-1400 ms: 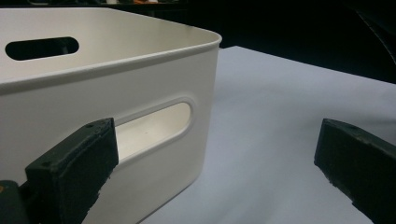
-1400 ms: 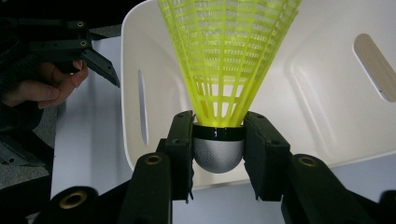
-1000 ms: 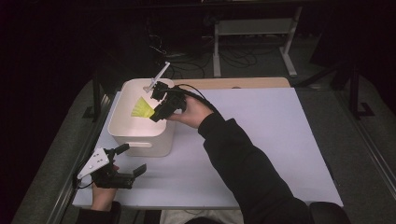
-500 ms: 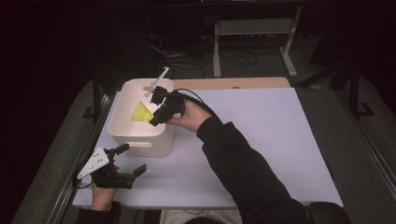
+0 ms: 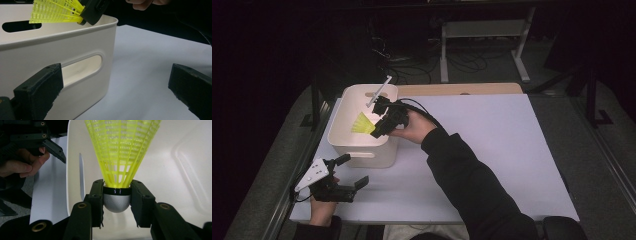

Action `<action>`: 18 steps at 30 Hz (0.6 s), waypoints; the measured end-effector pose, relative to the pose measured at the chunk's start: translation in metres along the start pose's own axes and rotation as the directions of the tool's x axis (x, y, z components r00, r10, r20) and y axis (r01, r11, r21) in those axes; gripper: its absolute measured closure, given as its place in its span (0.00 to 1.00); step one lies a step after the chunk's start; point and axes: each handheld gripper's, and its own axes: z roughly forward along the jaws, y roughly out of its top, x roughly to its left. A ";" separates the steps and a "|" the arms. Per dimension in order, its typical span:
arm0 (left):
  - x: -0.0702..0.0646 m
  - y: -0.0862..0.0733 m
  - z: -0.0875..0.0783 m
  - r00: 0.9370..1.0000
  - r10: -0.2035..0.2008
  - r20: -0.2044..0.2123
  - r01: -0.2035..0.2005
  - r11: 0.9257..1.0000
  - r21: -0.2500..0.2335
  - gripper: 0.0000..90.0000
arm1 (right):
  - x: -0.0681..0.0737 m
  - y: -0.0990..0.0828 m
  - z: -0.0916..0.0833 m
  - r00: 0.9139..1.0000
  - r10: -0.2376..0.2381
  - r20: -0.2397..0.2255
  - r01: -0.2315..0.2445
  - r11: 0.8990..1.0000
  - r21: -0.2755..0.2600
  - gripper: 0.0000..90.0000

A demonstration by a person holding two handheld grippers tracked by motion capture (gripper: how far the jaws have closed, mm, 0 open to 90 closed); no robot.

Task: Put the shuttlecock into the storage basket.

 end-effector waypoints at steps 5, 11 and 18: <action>0.000 0.000 0.000 1.000 0.000 0.000 0.000 1.000 0.000 0.00 | 0.000 -0.001 0.004 1.000 0.004 -0.008 -0.004 1.000 0.001 0.70; 0.000 0.000 0.000 1.000 -0.001 0.001 0.001 1.000 0.000 0.00 | -0.001 -0.001 0.000 1.000 0.005 -0.001 -0.005 1.000 -0.025 0.59; 0.000 0.000 0.000 1.000 -0.003 0.002 0.003 1.000 0.000 0.00 | -0.002 -0.002 -0.011 1.000 0.009 0.010 -0.009 0.998 -0.057 0.46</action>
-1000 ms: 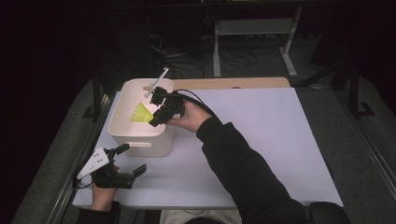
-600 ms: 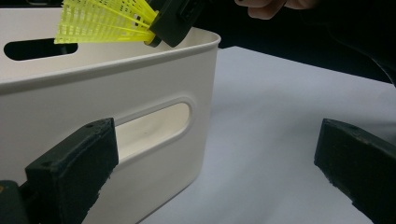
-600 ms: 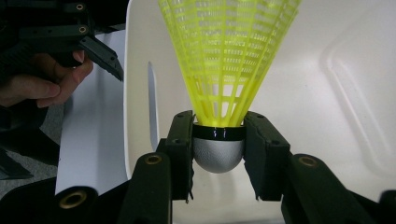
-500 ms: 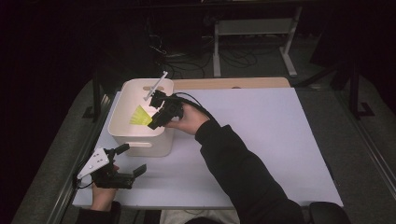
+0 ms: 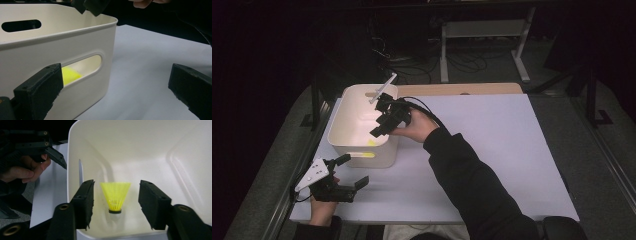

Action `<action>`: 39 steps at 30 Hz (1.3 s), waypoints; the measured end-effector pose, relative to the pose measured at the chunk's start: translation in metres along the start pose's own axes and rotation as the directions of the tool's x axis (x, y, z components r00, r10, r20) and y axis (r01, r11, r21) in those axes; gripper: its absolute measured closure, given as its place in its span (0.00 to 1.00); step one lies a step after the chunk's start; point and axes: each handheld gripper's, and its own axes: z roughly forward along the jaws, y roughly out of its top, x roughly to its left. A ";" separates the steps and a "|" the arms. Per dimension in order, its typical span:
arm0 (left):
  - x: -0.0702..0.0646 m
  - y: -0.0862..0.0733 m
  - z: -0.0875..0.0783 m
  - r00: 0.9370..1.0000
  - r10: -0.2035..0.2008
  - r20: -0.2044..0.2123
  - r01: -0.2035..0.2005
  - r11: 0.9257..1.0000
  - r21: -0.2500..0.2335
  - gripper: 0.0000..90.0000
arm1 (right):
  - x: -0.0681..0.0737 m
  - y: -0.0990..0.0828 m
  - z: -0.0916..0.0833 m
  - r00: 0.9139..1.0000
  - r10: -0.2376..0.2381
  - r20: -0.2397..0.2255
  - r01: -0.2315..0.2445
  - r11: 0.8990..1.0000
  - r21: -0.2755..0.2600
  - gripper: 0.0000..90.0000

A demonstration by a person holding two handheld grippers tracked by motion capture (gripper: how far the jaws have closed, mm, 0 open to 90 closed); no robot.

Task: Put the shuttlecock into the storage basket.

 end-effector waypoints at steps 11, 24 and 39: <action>0.000 0.000 0.000 1.000 0.001 0.000 -0.001 1.000 0.001 0.00 | -0.001 -0.006 -0.016 0.998 0.017 0.056 -0.014 0.999 -0.040 0.19; 0.000 0.000 0.000 1.000 0.002 0.000 -0.002 1.000 0.003 0.00 | -0.004 -0.016 -0.036 0.996 0.017 0.088 -0.010 0.996 -0.083 0.00; 0.000 0.000 0.000 1.000 0.005 -0.001 -0.005 1.000 0.004 0.00 | -0.006 -0.029 -0.049 0.993 0.026 0.113 -0.014 0.994 -0.104 0.00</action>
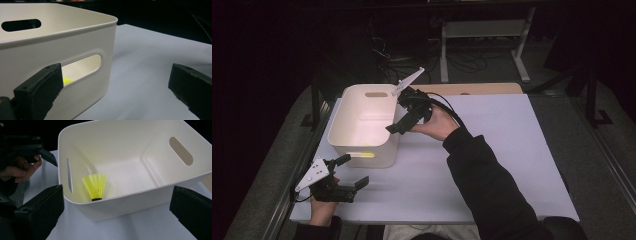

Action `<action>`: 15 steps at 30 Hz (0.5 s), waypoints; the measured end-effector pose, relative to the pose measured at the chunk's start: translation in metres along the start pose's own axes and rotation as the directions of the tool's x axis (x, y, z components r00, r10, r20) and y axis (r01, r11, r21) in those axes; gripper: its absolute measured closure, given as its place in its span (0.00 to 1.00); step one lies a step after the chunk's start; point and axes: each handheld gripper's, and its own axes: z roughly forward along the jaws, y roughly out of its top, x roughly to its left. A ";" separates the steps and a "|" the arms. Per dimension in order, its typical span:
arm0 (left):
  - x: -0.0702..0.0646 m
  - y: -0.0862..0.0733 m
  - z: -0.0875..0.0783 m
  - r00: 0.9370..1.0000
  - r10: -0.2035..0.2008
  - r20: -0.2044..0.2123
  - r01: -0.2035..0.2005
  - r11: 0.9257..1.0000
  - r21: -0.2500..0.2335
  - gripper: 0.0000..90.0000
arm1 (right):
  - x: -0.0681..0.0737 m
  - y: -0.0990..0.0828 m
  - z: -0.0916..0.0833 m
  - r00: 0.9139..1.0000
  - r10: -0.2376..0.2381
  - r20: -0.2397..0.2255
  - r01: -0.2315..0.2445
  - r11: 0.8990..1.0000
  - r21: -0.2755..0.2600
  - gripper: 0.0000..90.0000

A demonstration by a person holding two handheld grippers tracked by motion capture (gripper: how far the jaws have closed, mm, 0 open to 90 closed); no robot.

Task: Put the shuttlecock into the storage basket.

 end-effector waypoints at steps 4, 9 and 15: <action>0.000 0.000 0.000 1.000 0.000 0.000 0.000 1.000 0.001 0.00 | 0.000 -0.003 -0.004 1.000 0.003 0.005 -0.003 1.000 -0.004 0.00; 0.000 0.000 0.000 1.000 -0.002 0.000 0.002 1.000 0.001 0.00 | -0.001 -0.008 -0.007 1.000 0.004 0.008 -0.004 1.000 -0.006 0.00; 0.000 0.000 0.000 1.000 -0.001 -0.001 0.001 1.000 0.002 0.00 | -0.006 -0.017 -0.013 1.000 0.019 0.014 -0.019 1.000 -0.011 0.00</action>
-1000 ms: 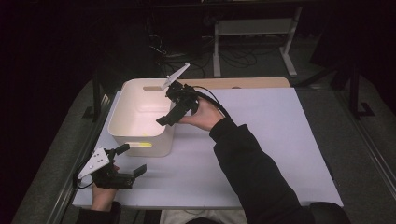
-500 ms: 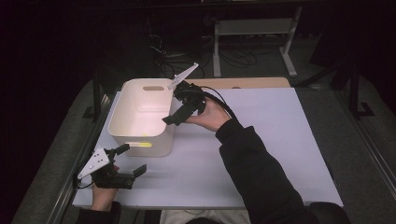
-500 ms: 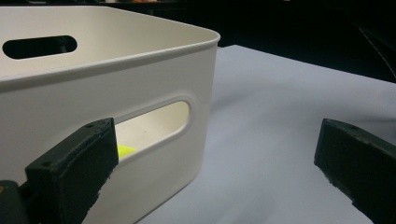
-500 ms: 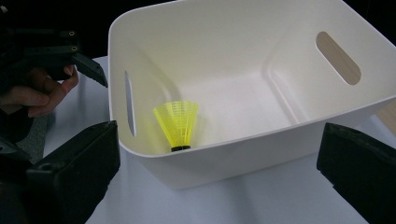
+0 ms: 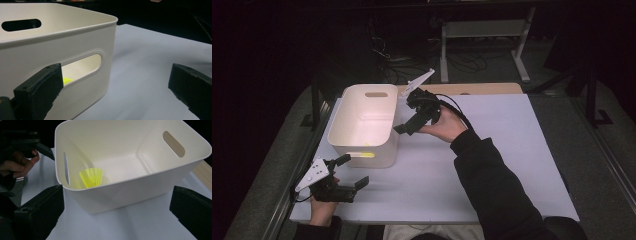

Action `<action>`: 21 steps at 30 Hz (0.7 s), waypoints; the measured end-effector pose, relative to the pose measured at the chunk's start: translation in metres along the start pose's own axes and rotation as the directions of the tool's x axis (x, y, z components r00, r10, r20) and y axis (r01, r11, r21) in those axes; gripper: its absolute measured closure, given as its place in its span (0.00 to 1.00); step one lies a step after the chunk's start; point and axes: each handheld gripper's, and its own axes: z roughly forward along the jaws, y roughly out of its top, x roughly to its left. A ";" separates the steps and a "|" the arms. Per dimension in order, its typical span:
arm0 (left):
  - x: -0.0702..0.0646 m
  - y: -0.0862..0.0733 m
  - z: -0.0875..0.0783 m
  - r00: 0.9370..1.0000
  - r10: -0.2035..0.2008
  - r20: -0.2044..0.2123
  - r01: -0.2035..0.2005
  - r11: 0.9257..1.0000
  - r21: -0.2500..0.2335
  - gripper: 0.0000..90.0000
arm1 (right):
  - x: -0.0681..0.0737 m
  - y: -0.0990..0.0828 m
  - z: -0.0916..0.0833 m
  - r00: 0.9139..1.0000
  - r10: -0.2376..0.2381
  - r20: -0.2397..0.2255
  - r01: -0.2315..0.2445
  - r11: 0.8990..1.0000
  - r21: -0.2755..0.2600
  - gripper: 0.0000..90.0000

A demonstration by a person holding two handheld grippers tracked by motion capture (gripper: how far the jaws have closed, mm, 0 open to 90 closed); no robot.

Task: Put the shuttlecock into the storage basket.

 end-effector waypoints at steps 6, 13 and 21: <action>0.000 0.000 0.000 1.000 0.000 0.000 0.000 1.000 0.000 0.00 | -0.005 -0.009 -0.005 1.000 0.013 0.011 -0.013 1.000 -0.001 0.00; 0.000 0.000 0.000 1.000 0.000 0.000 0.000 1.000 0.001 0.00 | -0.006 -0.016 -0.009 0.999 0.024 0.021 -0.024 1.000 -0.003 0.00; 0.000 0.000 0.000 1.000 0.000 0.000 0.000 1.000 0.002 0.00 | -0.010 -0.026 -0.015 0.999 0.034 0.026 -0.034 0.999 -0.006 0.00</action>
